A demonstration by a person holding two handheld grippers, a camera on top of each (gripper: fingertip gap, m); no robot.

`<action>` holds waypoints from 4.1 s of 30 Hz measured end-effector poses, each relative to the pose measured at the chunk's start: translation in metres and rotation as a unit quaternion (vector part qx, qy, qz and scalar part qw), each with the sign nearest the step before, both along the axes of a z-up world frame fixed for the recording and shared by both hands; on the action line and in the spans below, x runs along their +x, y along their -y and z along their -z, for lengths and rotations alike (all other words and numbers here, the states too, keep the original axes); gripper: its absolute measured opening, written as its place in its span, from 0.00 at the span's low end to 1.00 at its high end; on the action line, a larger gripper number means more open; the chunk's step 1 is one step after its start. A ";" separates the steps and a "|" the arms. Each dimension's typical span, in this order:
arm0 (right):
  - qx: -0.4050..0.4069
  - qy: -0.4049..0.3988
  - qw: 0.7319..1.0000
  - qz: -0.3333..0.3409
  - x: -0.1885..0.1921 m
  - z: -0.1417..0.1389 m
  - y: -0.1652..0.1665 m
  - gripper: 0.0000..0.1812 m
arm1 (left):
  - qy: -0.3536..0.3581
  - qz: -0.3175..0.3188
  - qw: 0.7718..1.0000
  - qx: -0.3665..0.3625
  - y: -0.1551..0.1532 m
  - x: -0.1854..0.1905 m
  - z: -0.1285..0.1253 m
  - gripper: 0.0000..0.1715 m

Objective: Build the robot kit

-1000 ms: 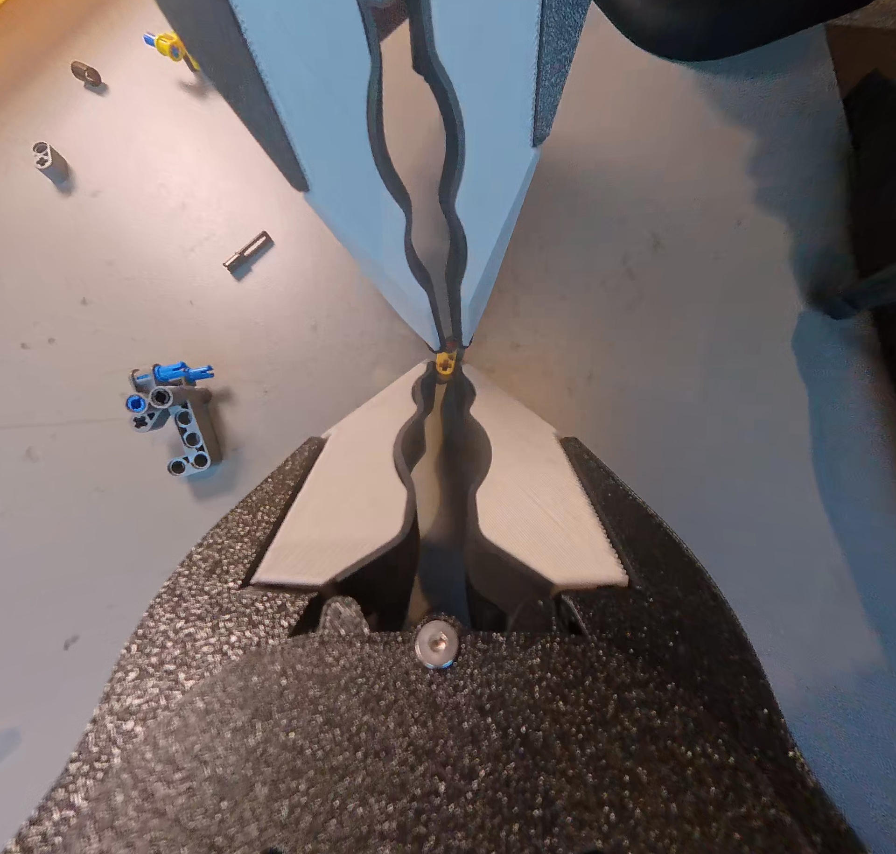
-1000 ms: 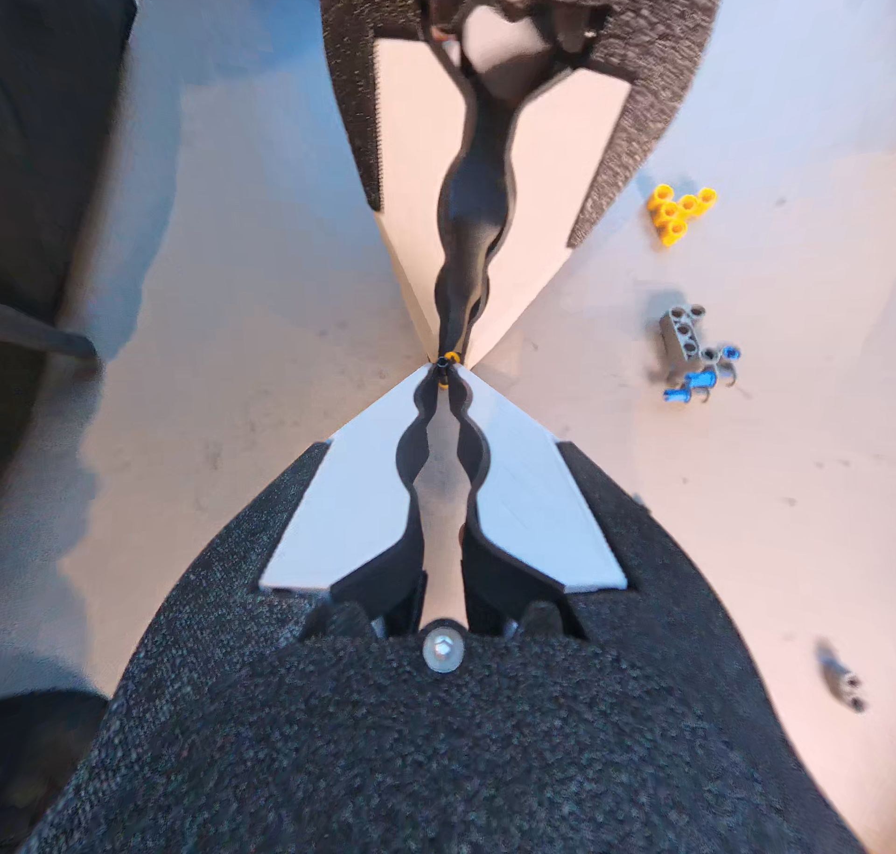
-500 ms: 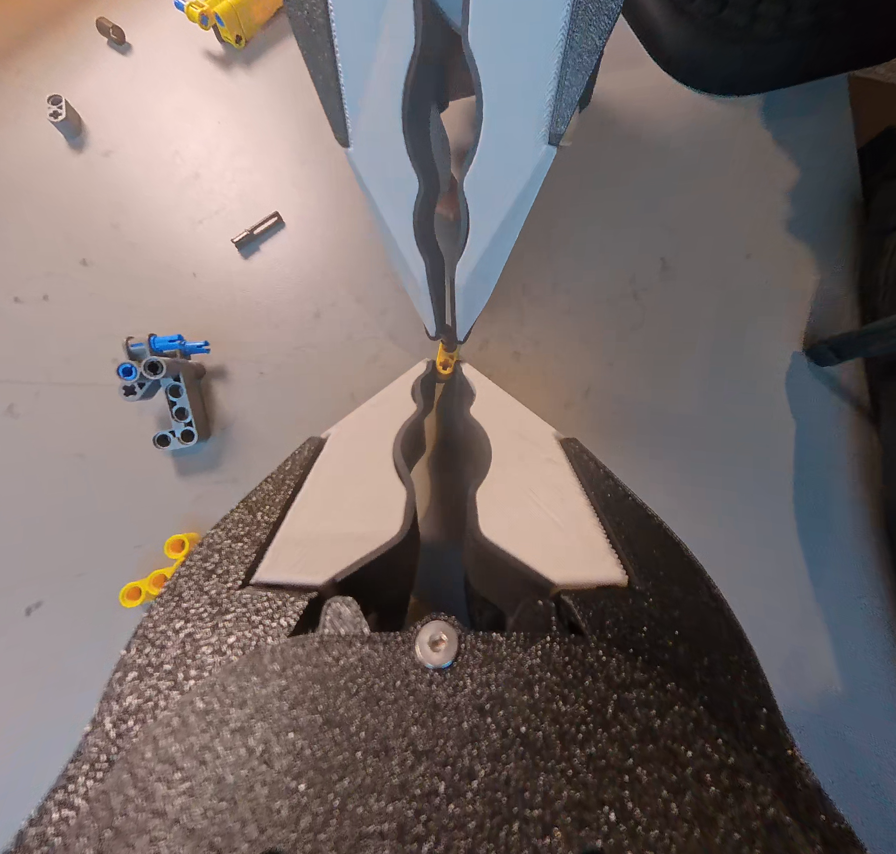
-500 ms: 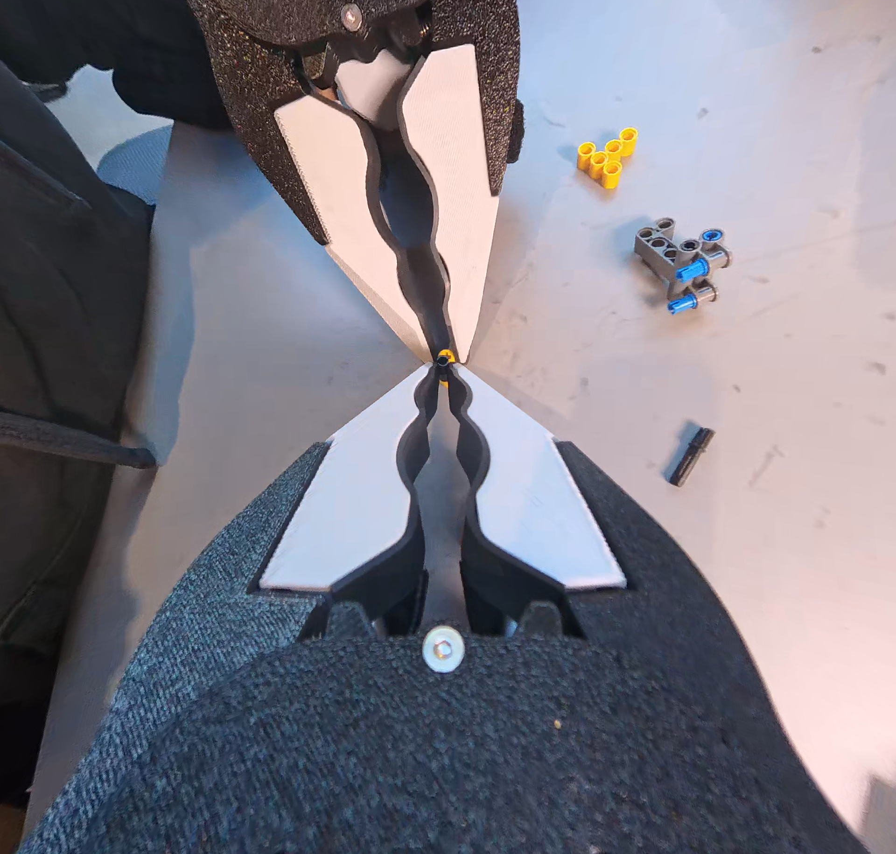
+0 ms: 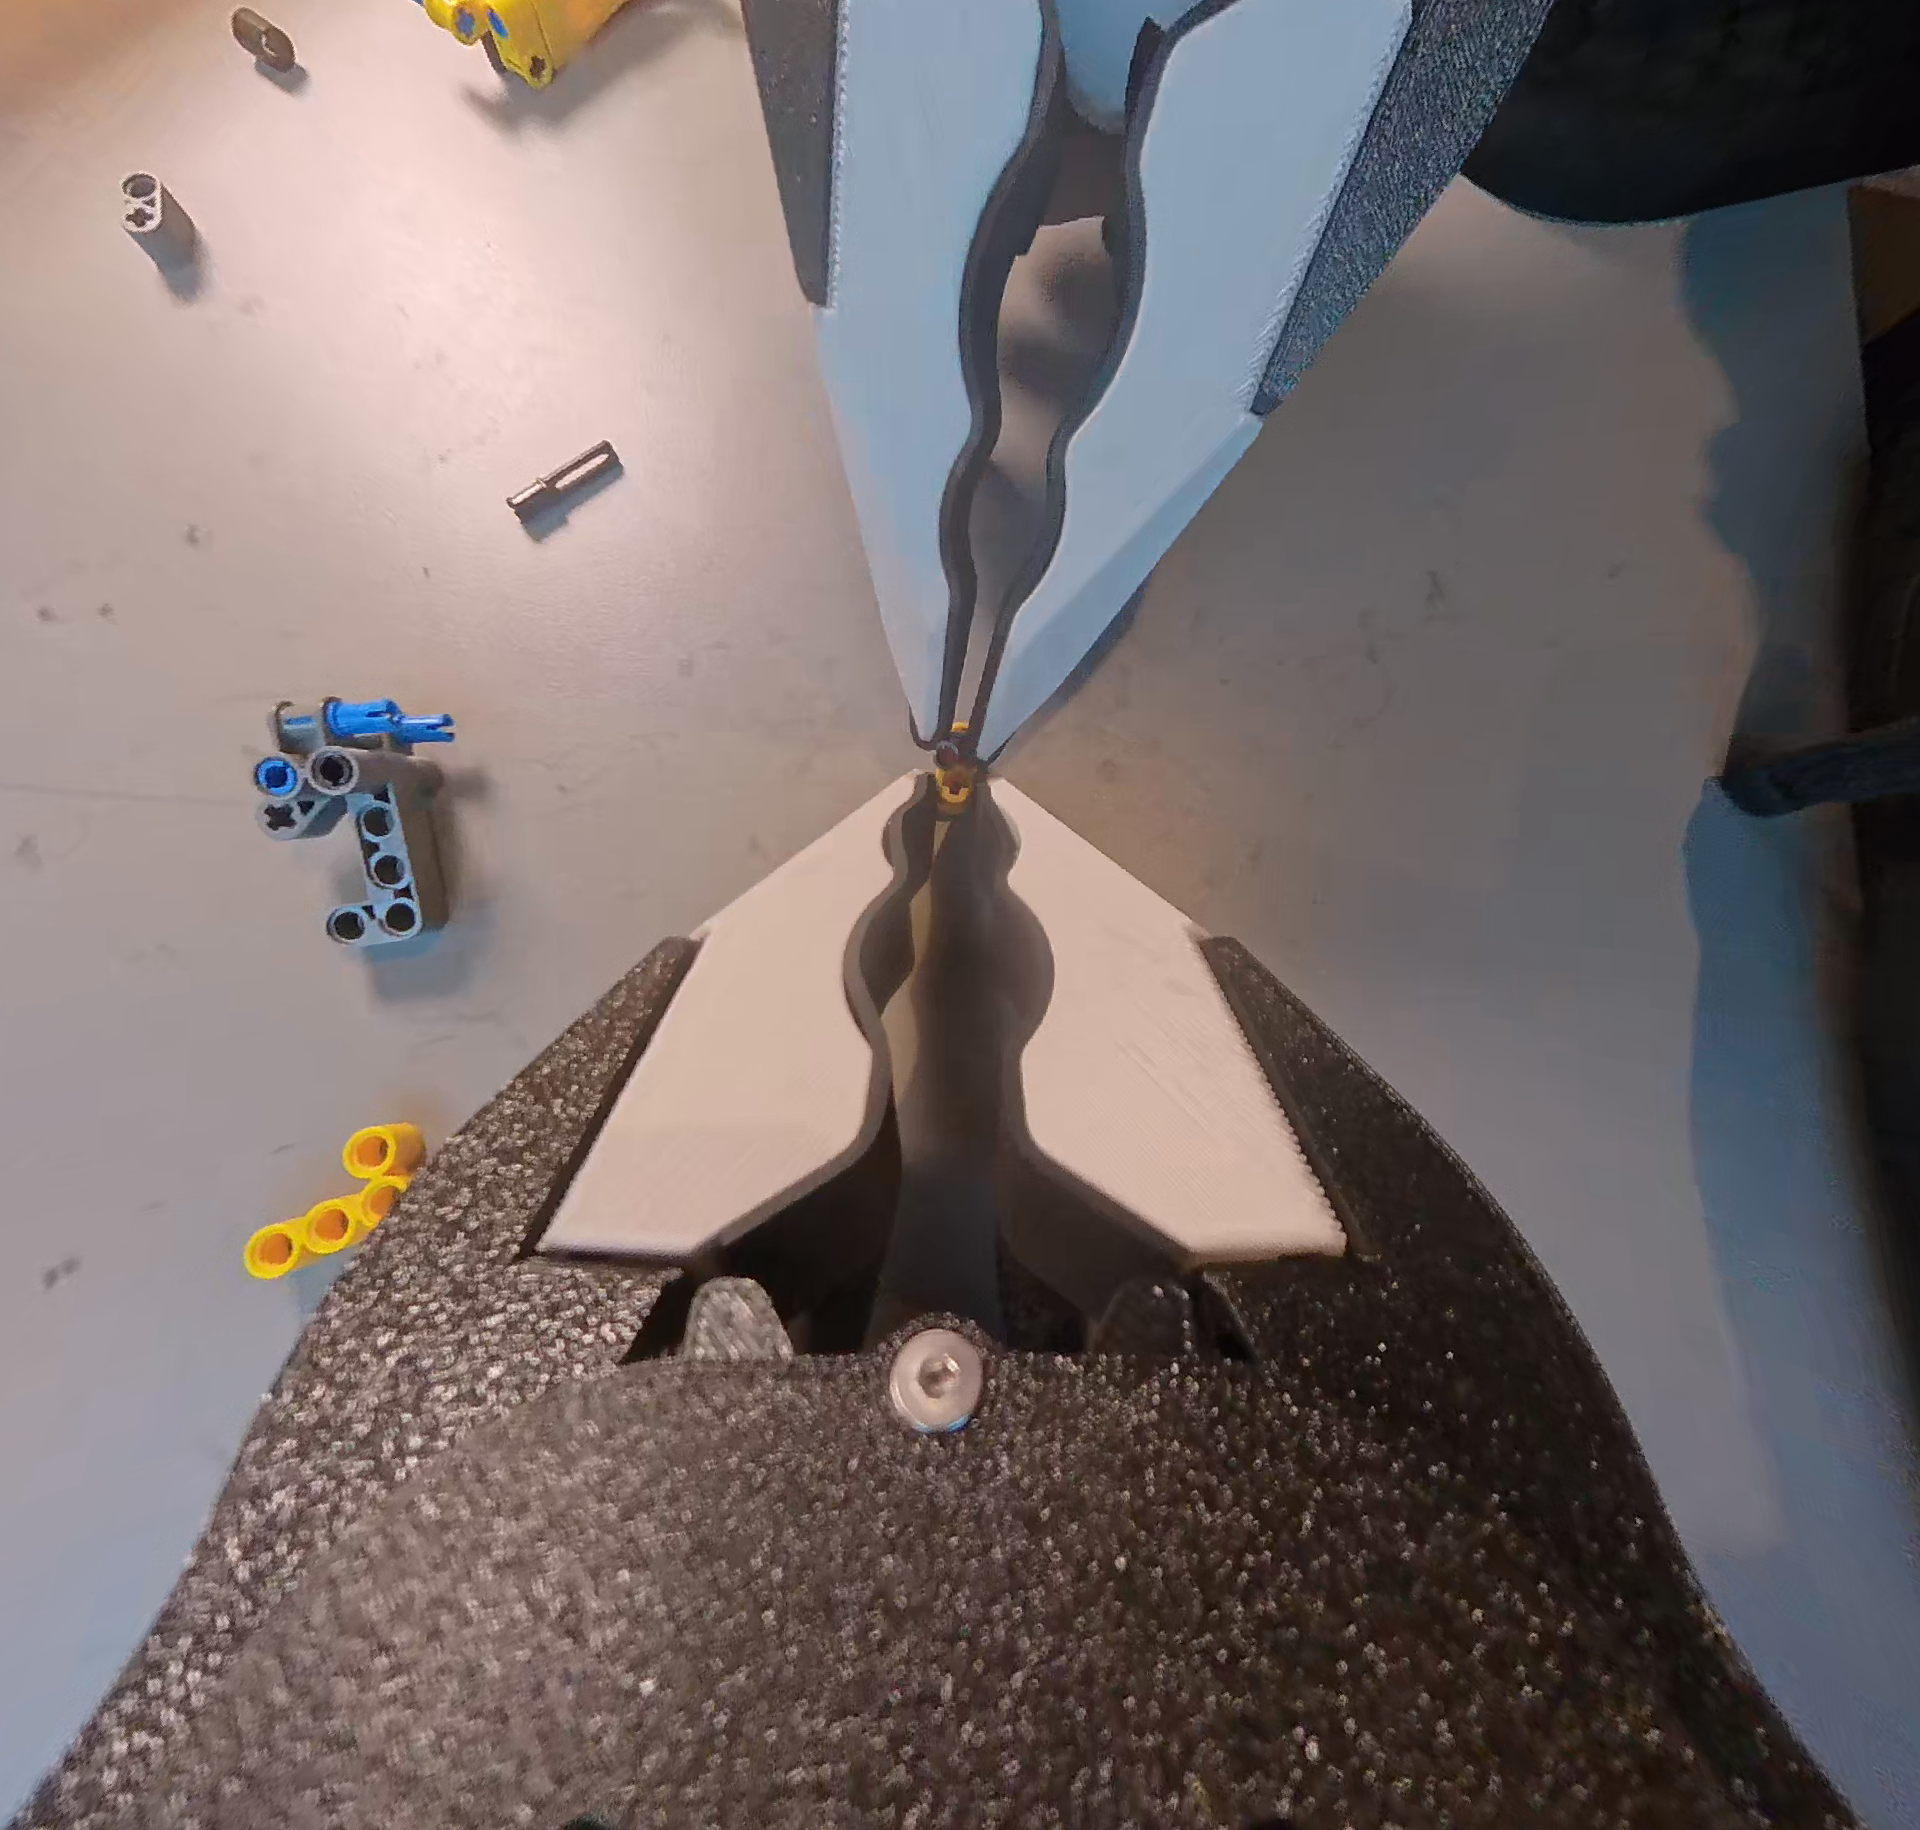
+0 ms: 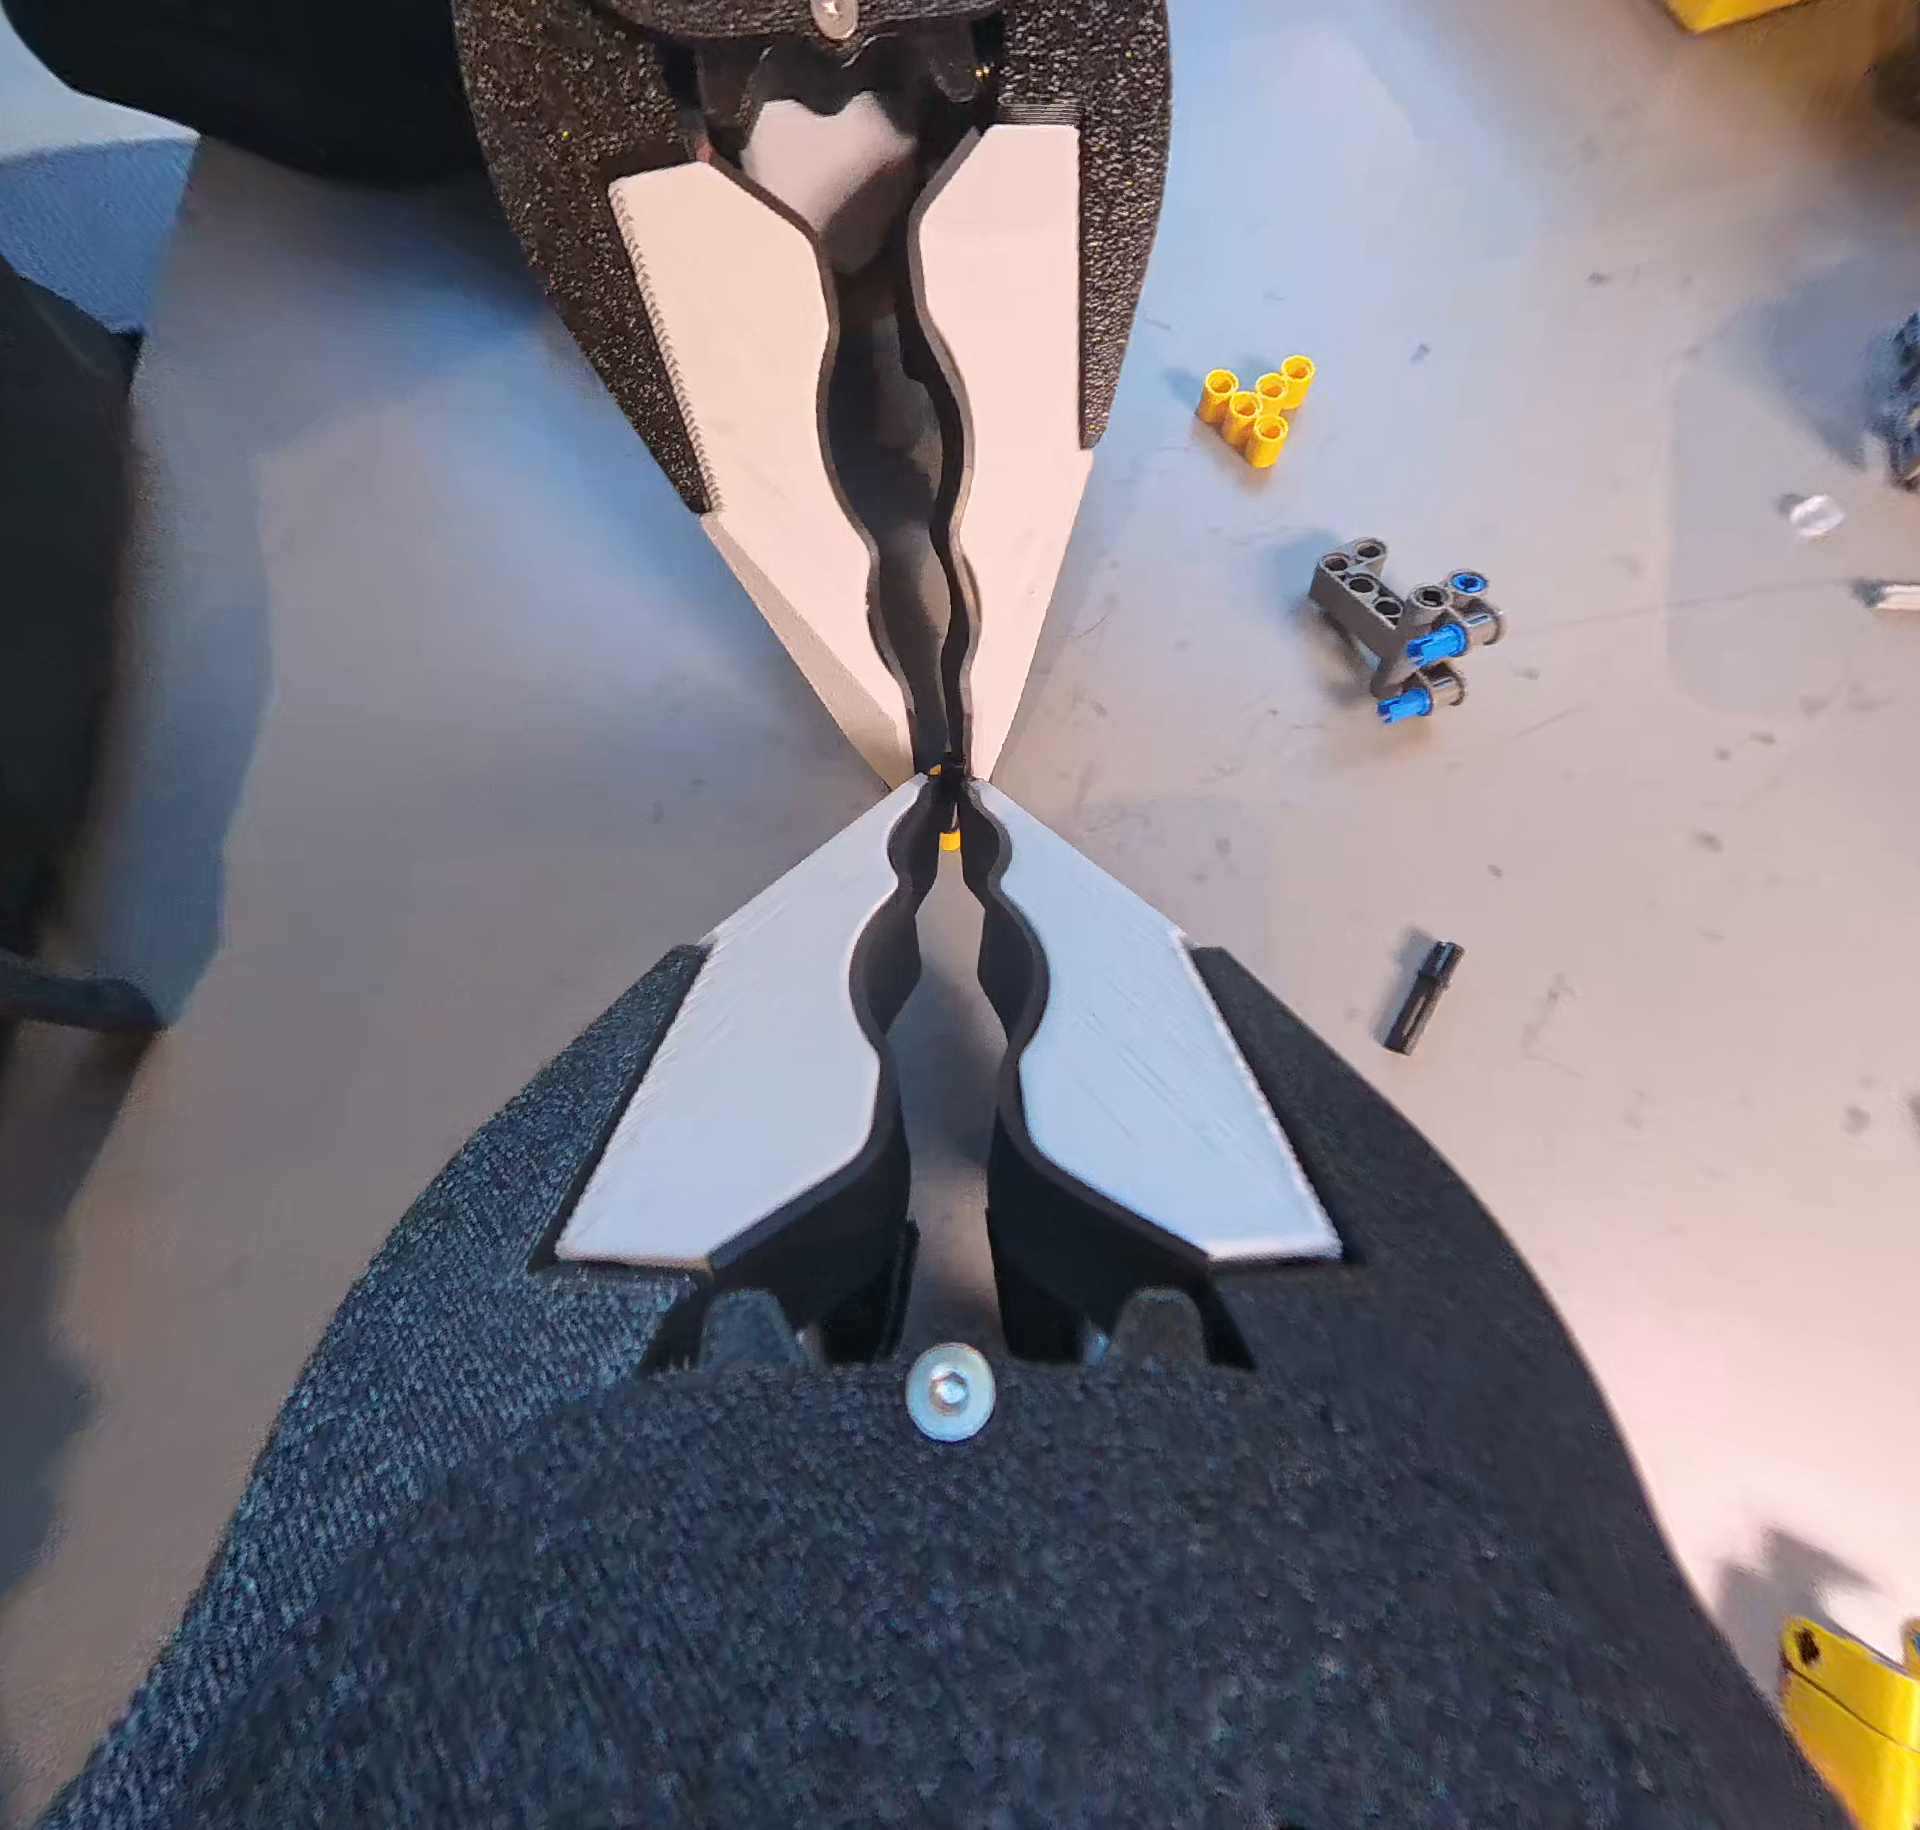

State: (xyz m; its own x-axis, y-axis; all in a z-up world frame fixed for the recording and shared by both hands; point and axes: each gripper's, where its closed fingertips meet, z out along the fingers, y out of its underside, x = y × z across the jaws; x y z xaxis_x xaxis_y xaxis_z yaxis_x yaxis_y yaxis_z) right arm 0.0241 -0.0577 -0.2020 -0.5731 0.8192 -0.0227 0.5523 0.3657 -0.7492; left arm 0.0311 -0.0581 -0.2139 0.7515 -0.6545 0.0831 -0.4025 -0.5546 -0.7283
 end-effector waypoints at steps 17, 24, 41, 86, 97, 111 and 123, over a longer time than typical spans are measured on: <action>-0.097 -0.033 0.995 -0.006 -0.001 -0.024 0.003 0.01 | 0.040 0.018 0.999 0.018 0.006 0.003 -0.015 0.12; -0.157 -0.061 0.986 -0.007 -0.006 -0.045 0.010 0.02 | 0.059 0.026 0.994 0.091 0.005 0.000 -0.046 0.05; 0.042 -0.022 0.992 -0.113 -0.001 -0.025 0.020 0.04 | -0.012 0.065 0.996 0.063 0.014 0.002 -0.021 0.02; 0.106 0.072 0.986 -0.104 0.010 -0.005 0.000 0.02 | -0.037 0.070 0.996 0.049 0.005 -0.007 -0.006 0.13; 0.153 0.105 0.974 -0.127 0.008 0.000 0.000 0.02 | -0.025 0.077 0.996 0.034 0.003 0.004 0.000 0.04; 0.184 0.170 0.955 -0.156 0.007 0.007 0.001 0.02 | -0.010 0.050 0.999 0.018 0.002 0.003 0.000 0.04; 0.125 0.117 0.982 -0.083 0.007 -0.002 0.000 0.02 | -0.011 0.051 0.998 0.018 0.002 0.003 0.000 0.03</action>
